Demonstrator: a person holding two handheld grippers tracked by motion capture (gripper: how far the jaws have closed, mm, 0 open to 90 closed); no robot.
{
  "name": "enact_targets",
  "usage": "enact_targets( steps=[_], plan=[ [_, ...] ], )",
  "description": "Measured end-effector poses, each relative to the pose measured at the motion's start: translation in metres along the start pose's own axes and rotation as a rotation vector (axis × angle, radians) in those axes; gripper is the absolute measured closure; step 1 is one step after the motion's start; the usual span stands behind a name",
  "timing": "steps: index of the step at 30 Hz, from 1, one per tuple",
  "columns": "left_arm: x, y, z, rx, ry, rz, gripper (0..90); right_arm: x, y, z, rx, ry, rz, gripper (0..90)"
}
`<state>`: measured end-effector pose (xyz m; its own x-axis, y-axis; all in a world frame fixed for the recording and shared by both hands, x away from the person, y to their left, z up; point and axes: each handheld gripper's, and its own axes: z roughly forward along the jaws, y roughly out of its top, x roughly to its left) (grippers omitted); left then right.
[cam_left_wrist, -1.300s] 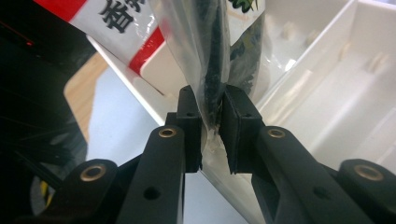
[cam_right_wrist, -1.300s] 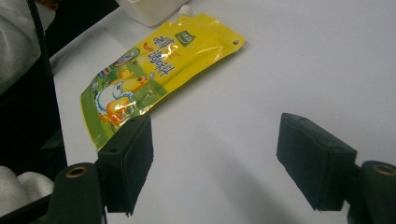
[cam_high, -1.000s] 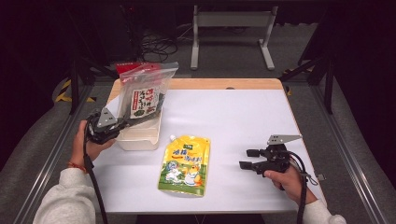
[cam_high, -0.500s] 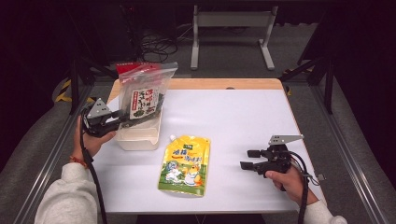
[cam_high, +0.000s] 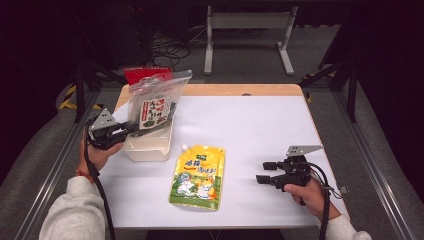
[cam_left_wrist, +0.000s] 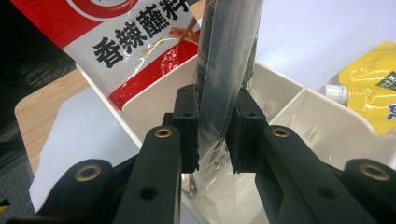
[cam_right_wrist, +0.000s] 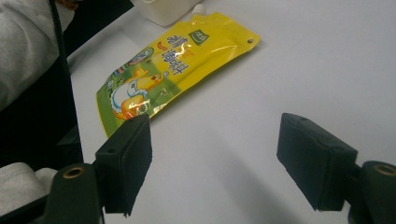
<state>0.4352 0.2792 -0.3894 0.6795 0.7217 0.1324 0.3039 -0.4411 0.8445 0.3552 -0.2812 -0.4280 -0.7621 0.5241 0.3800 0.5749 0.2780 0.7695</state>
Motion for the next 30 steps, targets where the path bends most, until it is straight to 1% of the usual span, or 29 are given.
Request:
enact_targets(
  steps=[1,3,5,7,8,9,11,13,15,16,17,18,19,20,21,22,23,24,25,26,28,29,30],
  plan=[
    [0.000,0.000,0.000,-0.002,0.003,0.000,76.0,-0.001,0.000,0.001,0.002,-0.003,0.001,26.1],
    [0.001,-0.003,0.000,-0.010,0.003,-0.018,76.0,-0.001,0.000,0.002,0.002,-0.006,0.003,26.1],
    [0.002,-0.004,0.001,-0.014,0.005,-0.018,76.0,-0.001,0.000,0.002,-0.002,-0.006,-0.002,26.1],
    [0.003,-0.005,0.002,-0.016,0.001,-0.015,76.0,0.001,0.001,0.002,-0.010,-0.013,-0.026,26.0],
    [0.003,-0.006,0.002,-0.020,-0.009,-0.016,76.0,0.003,0.002,0.002,-0.014,-0.020,-0.046,26.0],
    [0.004,-0.008,0.002,-0.028,-0.012,-0.027,76.0,0.004,0.002,0.002,-0.017,-0.029,-0.060,25.9],
    [0.004,-0.010,0.002,-0.035,-0.005,-0.037,75.9,0.007,0.004,0.001,-0.024,-0.039,-0.078,25.9],
    [0.002,-0.008,0.001,-0.029,0.001,-0.037,75.1,0.008,0.004,0.002,-0.022,-0.069,-0.099,25.9],
    [0.000,-0.009,0.000,-0.039,-0.007,-0.038,74.4,0.008,0.004,0.002,-0.017,-0.088,-0.105,26.0],
    [-0.001,-0.009,-0.002,-0.044,-0.004,-0.036,73.9,0.008,0.003,0.002,-0.015,-0.094,-0.107,26.1],
    [-0.003,-0.010,-0.003,-0.052,0.007,-0.038,72.7,0.008,0.003,0.003,-0.010,-0.109,-0.112,26.2],
    [-0.004,-0.009,-0.005,-0.055,0.009,-0.035,71.3,0.008,0.003,0.003,-0.006,-0.119,-0.114,26.2],
    [-0.004,-0.009,-0.008,-0.068,0.018,-0.041,69.4,0.008,0.003,0.003,-0.004,-0.123,-0.118,26.2],
    [-0.004,-0.008,-0.011,-0.079,0.019,-0.046,68.4,0.008,0.002,0.004,0.000,-0.126,-0.118,26.2],
    [-0.003,-0.008,-0.014,-0.100,0.000,-0.060,67.5,0.008,0.002,0.004,0.002,-0.126,-0.118,26.0],
    [-0.003,-0.008,-0.017,-0.115,0.006,-0.067,66.6,0.008,0.002,0.004,0.003,-0.120,-0.116,25.7],
    [-0.003,-0.006,-0.019,-0.121,0.024,-0.068,65.6,0.008,0.001,0.005,0.006,-0.114,-0.117,25.7],
    [-0.003,-0.006,-0.022,-0.126,0.028,-0.067,64.2,0.009,0.001,0.006,0.010,-0.111,-0.120,25.7],
    [-0.004,-0.005,-0.024,-0.132,0.018,-0.063,64.7,0.009,0.001,0.006,0.016,-0.111,-0.124,25.7],
    [-0.005,-0.004,-0.025,-0.132,0.019,-0.056,64.4,0.010,0.001,0.007,0.020,-0.108,-0.126,25.7],
    [-0.008,-0.002,-0.026,-0.113,0.058,-0.048,60.1,0.011,0.002,0.008,0.029,-0.108,-0.130,25.6],
    [-0.010,-0.001,-0.028,-0.112,0.065,-0.044,57.9,0.011,0.002,0.009,0.035,-0.109,-0.134,25.5],
    [-0.011,-0.002,-0.030,-0.121,0.066,-0.044,58.9,0.011,0.002,0.010,0.036,-0.104,-0.133,25.5]
  ],
)
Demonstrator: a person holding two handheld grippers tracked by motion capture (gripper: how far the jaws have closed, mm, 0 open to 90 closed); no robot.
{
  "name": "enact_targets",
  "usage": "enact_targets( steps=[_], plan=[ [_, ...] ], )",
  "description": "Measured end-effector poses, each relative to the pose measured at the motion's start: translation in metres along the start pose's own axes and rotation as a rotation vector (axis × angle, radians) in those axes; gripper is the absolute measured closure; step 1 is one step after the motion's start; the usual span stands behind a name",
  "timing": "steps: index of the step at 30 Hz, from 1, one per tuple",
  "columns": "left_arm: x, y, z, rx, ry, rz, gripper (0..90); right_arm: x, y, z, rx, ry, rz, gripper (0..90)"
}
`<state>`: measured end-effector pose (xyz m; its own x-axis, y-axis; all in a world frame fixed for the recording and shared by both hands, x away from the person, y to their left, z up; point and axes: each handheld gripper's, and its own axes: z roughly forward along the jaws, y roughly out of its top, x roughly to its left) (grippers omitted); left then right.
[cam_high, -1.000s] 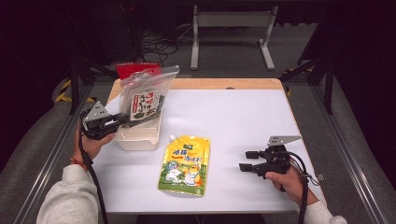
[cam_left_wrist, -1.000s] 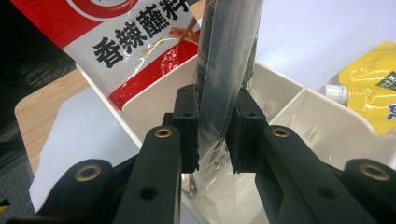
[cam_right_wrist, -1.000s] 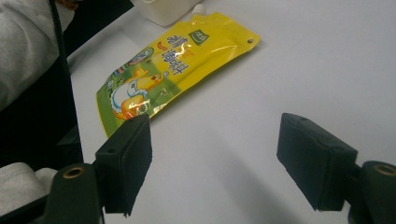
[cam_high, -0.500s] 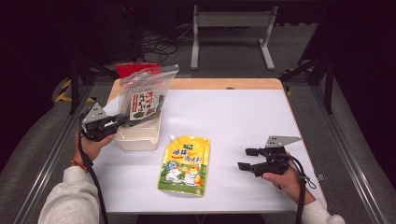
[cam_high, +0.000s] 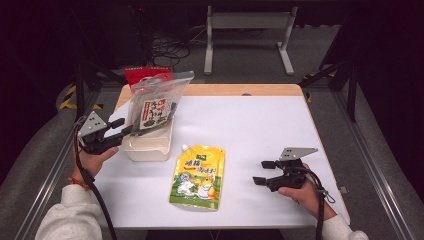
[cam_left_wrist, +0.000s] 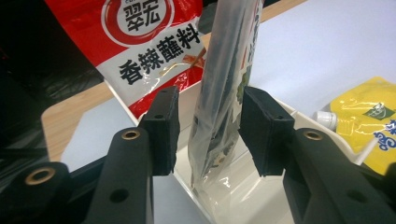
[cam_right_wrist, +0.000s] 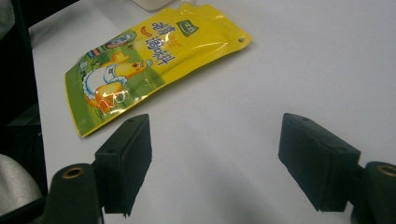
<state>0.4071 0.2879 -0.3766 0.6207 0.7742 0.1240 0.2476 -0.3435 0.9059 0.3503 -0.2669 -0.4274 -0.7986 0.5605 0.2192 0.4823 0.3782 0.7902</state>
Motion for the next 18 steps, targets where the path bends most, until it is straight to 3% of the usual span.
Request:
enact_targets(
  steps=[2,5,9,12,13,17,18],
  plan=[
    [-0.002,0.000,-0.006,-0.017,0.005,-0.007,57.1,0.000,0.000,0.001,0.002,-0.002,0.001,25.5],
    [-0.007,0.000,-0.019,-0.036,-0.036,-0.013,56.6,0.000,-0.001,0.001,0.005,0.000,0.003,25.6],
    [-0.024,-0.002,-0.038,-0.042,-0.034,0.012,53.7,0.001,-0.001,0.002,0.017,-0.026,-0.002,25.7],
    [-0.040,-0.011,-0.048,-0.037,-0.045,-0.004,48.2,0.003,0.001,0.000,0.013,-0.048,-0.013,26.3],
    [-0.040,-0.011,-0.048,-0.037,-0.045,-0.004,47.7,0.003,0.001,0.000,0.013,-0.048,-0.013,26.3],
    [-0.065,-0.026,-0.052,0.009,-0.105,0.002,45.1,0.004,0.003,0.003,0.004,-0.063,-0.006,27.4],
    [-0.079,-0.035,-0.051,0.033,-0.159,-0.013,43.5,0.004,0.004,0.007,0.005,-0.067,-0.005,28.7]
  ],
)
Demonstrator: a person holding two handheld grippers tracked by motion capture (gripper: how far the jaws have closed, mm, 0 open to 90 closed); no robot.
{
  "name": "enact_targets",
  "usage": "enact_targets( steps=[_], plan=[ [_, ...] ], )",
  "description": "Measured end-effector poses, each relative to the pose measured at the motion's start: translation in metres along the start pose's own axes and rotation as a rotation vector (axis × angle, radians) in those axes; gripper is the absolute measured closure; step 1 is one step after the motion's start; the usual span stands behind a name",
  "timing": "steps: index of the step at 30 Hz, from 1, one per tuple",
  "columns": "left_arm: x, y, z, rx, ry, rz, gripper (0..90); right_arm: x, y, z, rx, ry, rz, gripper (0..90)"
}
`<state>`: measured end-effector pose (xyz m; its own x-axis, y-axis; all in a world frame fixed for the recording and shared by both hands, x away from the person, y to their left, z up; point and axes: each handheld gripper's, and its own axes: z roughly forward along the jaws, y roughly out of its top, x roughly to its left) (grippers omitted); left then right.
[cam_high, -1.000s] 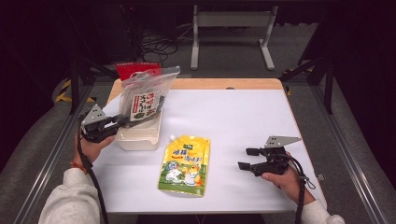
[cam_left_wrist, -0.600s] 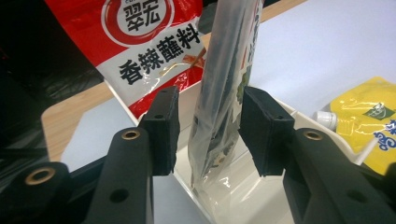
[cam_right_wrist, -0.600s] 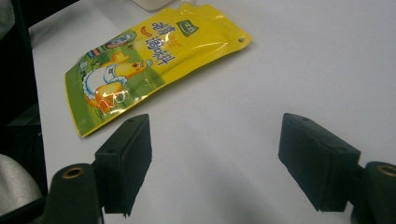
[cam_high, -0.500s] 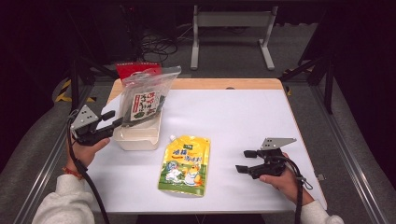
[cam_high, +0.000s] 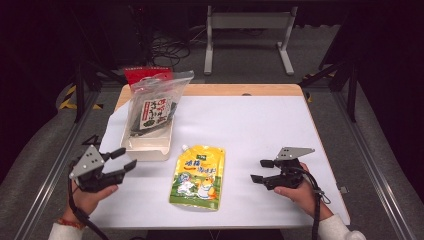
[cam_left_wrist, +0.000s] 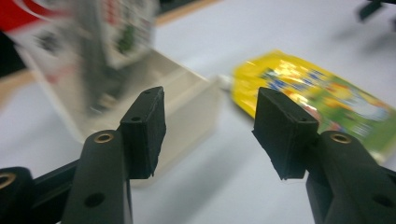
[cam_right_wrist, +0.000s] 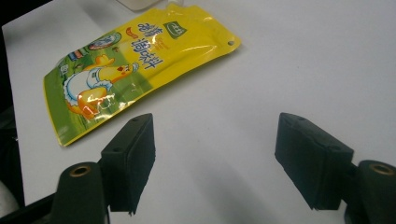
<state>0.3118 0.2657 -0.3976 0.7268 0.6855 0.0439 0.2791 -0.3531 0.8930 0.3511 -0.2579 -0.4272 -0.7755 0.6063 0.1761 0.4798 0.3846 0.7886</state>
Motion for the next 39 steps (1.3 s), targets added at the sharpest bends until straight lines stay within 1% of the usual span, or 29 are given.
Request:
enact_targets(
  steps=[1,2,3,4,5,6,7,8,11,13,16,17,18,19,21,23,24,25,26,27,28,29,30,31,32,34,35,37,39],
  plan=[
    [0.000,0.000,0.000,0.000,0.000,0.000,41.8,0.000,0.000,0.000,0.000,0.000,0.000,28.7],
    [-0.007,-0.007,0.004,0.018,-0.034,-0.017,40.5,0.002,0.003,0.006,0.002,-0.004,-0.003,29.4],
    [-0.011,-0.011,0.007,0.039,-0.047,-0.018,40.5,0.002,0.003,0.006,0.002,-0.004,-0.003,29.4],
    [-0.016,-0.017,0.013,0.072,-0.067,-0.034,38.5,0.003,0.005,0.008,0.003,-0.003,-0.005,29.7],
    [-0.018,-0.021,0.016,0.082,-0.088,-0.051,36.5,0.004,0.007,0.012,-0.001,-0.001,-0.011,30.4],
    [-0.021,-0.027,0.025,0.118,-0.114,-0.064,36.2,0.005,0.009,0.015,-0.004,0.000,-0.008,31.6],
    [-0.023,-0.029,0.030,0.144,-0.117,-0.065,33.5,0.007,0.013,0.021,-0.005,0.007,-0.014,37.2],
    [-0.024,-0.031,0.036,0.157,-0.138,-0.077,31.4,0.008,0.016,0.025,-0.006,0.016,-0.017,38.4],
    [-0.026,-0.035,0.049,0.170,-0.186,-0.137,27.8,0.012,0.023,0.038,0.000,0.017,-0.016,41.4],
    [-0.027,-0.035,0.056,0.189,-0.205,-0.155,25.0,0.015,0.028,0.051,0.008,0.031,-0.011,41.5],
    [-0.028,-0.038,0.065,0.211,-0.250,-0.210,22.0,0.019,0.031,0.067,0.032,0.045,-0.009,42.2],
    [-0.029,-0.038,0.067,0.217,-0.251,-0.219,21.1,0.022,0.032,0.074,0.044,0.055,-0.008,42.2],
    [-0.030,-0.037,0.069,0.223,-0.252,-0.220,20.2,0.024,0.033,0.078,0.049,0.059,-0.009,42.8],
    [-0.031,-0.037,0.070,0.225,-0.265,-0.236,19.7,0.028,0.033,0.082,0.056,0.071,-0.023,45.5],
    [-0.033,-0.036,0.074,0.234,-0.265,-0.215,19.3,0.038,0.033,0.086,0.064,0.087,-0.068,49.5],
    [-0.036,-0.034,0.078,0.240,-0.289,-0.217,19.2,0.046,0.034,0.087,0.057,0.107,-0.094,60.6],
    [-0.038,-0.034,0.081,0.249,-0.290,-0.209,18.8,0.052,0.034,0.088,0.060,0.118,-0.111,62.1],
    [-0.040,-0.032,0.086,0.263,-0.294,-0.192,18.6,0.053,0.034,0.088,0.069,0.113,-0.113,61.3],
    [-0.040,-0.032,0.086,0.263,-0.294,-0.192,18.3,0.053,0.034,0.088,0.069,0.113,-0.113,61.3],
    [-0.041,-0.031,0.087,0.264,-0.298,-0.196,18.3,0.054,0.033,0.089,0.078,0.096,-0.118,59.2],
    [-0.042,-0.030,0.089,0.269,-0.292,-0.190,18.0,0.054,0.032,0.088,0.085,0.063,-0.110,52.0],
    [-0.042,-0.030,0.089,0.269,-0.295,-0.190,18.0,0.054,0.032,0.088,0.085,0.063,-0.110,52.0],
    [-0.042,-0.030,0.091,0.270,-0.300,-0.196,17.5,0.053,0.031,0.088,0.089,0.047,-0.098,48.4],
    [-0.042,-0.029,0.092,0.274,-0.302,-0.200,17.1,0.047,0.028,0.087,0.094,0.038,-0.053,42.0],
    [-0.042,-0.029,0.092,0.274,-0.302,-0.200,17.0,0.047,0.028,0.087,0.094,0.038,-0.053,42.0],
    [-0.041,-0.029,0.096,0.285,-0.309,-0.202,16.8,0.042,0.024,0.089,0.102,0.049,-0.011,35.6],
    [-0.041,-0.029,0.097,0.284,-0.308,-0.206,16.4,0.041,0.023,0.091,0.120,0.054,0.009,33.0],
    [-0.041,-0.028,0.098,0.281,-0.311,-0.213,16.1,0.041,0.021,0.092,0.112,0.061,0.025,29.7],
    [-0.039,-0.028,0.100,0.273,-0.308,-0.240,16.7,0.042,0.021,0.093,0.106,0.083,0.045,28.6]
  ],
)
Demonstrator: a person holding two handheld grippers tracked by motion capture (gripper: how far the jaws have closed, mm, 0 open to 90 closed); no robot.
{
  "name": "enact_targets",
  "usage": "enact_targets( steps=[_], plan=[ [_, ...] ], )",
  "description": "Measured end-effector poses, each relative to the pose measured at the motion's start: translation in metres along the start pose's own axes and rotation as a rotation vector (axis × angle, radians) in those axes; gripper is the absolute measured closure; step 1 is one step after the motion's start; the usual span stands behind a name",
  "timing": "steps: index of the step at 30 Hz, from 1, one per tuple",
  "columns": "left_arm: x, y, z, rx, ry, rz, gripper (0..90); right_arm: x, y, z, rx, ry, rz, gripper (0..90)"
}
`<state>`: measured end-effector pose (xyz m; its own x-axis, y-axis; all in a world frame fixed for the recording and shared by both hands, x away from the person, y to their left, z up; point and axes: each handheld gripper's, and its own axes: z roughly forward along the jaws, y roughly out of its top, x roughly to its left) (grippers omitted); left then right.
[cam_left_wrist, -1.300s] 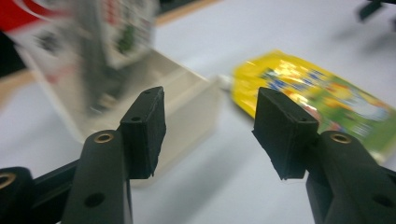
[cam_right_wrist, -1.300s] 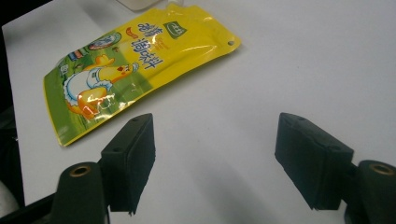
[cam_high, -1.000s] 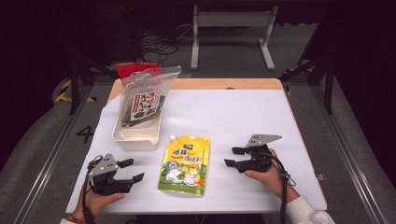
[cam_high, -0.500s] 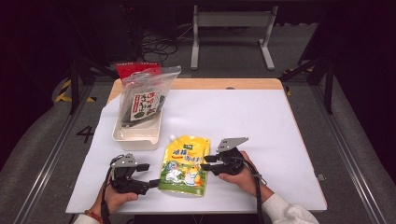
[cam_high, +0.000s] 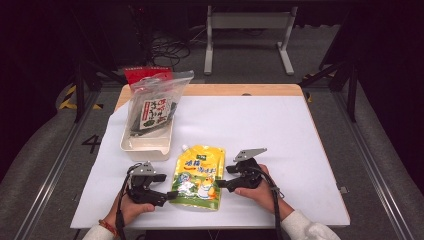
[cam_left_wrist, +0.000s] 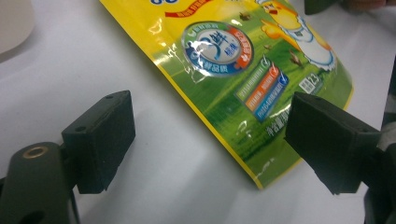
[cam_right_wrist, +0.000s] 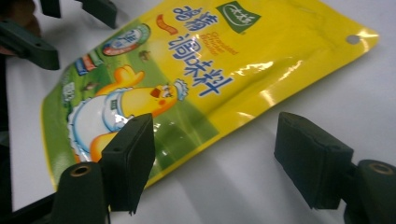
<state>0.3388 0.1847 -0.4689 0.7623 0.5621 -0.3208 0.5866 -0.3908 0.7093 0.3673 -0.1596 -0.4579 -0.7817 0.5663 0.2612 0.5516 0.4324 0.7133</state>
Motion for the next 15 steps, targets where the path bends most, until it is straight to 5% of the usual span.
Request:
enact_targets(
  steps=[9,13,15],
  plan=[
    [0.006,0.006,0.007,-0.029,-0.094,-0.121,18.4,0.002,0.004,0.012,-0.039,0.101,0.118,25.8],
    [0.005,0.009,0.012,-0.026,-0.128,-0.138,19.9,0.002,0.005,0.015,-0.049,0.104,0.130,31.0],
    [0.005,0.010,0.013,-0.024,-0.134,-0.147,18.9,0.000,0.006,0.015,-0.051,0.087,0.145,41.6]
  ],
)
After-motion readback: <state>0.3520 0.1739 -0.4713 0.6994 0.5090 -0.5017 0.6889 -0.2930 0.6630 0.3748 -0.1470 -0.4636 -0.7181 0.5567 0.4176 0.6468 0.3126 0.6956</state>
